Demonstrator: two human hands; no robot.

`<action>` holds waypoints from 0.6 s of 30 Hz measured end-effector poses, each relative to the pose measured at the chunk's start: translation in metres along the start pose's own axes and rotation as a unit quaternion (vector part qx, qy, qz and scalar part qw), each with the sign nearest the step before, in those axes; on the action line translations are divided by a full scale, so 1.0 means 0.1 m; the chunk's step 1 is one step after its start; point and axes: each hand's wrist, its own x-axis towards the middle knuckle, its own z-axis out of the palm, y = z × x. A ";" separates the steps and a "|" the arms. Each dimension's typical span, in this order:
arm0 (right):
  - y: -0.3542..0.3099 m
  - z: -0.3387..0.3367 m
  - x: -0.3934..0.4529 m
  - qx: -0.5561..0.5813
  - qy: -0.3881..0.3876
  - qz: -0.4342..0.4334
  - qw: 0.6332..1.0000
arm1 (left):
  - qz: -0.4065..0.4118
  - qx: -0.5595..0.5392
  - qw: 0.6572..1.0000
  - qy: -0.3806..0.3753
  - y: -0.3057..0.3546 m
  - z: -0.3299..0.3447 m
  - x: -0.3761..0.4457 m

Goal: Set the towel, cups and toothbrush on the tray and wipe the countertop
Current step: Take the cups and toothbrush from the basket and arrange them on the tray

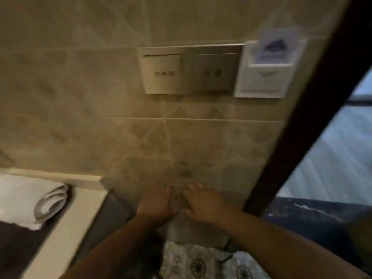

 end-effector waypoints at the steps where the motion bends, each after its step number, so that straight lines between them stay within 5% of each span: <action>1: 0.23 0.01 -0.29 0.003 0.001 0.029 1.000 | 0.032 -0.006 0.999 -0.012 0.34 0.06 0.05; 7: 1.34 -0.02 -2.00 0.022 0.046 0.240 0.969 | 0.276 -0.018 0.960 -0.046 2.37 0.20 0.36; 18: 2.35 -0.04 -4.32 -0.018 0.101 0.561 0.822 | 0.566 -0.040 0.822 -0.055 5.10 0.54 0.44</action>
